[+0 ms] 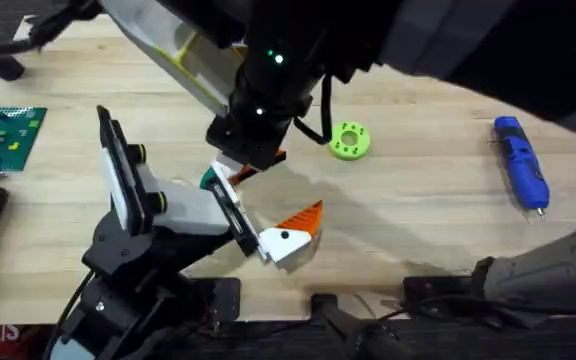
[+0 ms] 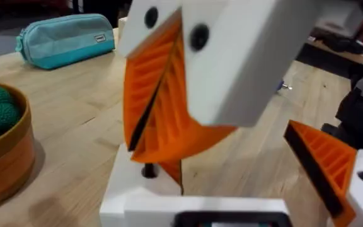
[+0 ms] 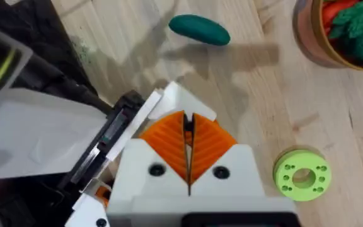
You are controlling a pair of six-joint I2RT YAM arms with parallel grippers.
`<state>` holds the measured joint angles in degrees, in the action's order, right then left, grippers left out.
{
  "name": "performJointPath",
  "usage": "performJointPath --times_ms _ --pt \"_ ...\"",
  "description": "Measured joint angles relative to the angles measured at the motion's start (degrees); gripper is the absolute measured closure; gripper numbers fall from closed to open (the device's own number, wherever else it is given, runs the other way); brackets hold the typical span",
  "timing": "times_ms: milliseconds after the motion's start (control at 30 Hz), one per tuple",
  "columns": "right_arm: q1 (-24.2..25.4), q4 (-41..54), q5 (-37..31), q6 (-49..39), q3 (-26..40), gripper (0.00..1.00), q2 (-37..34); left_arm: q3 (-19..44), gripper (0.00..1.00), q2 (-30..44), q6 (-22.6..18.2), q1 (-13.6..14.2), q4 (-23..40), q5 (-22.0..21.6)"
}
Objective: Pick up the gripper from the table and insert it into the empty holder that is missing its gripper. Then pick up a screw, insert it into the mounting hole, and use the screwdriver to tighten it. Finally, clean up the table by picking up the vegetable and placing it into the bucket.
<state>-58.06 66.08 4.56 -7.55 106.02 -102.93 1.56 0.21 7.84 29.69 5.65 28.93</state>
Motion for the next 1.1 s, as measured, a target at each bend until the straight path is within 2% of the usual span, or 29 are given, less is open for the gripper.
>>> performJointPath --times_ms 1100 --pt "0.0 0.5 0.4 0.0 0.0 0.987 -1.0 0.0 0.015 0.0 0.0 0.0 0.1 0.1"
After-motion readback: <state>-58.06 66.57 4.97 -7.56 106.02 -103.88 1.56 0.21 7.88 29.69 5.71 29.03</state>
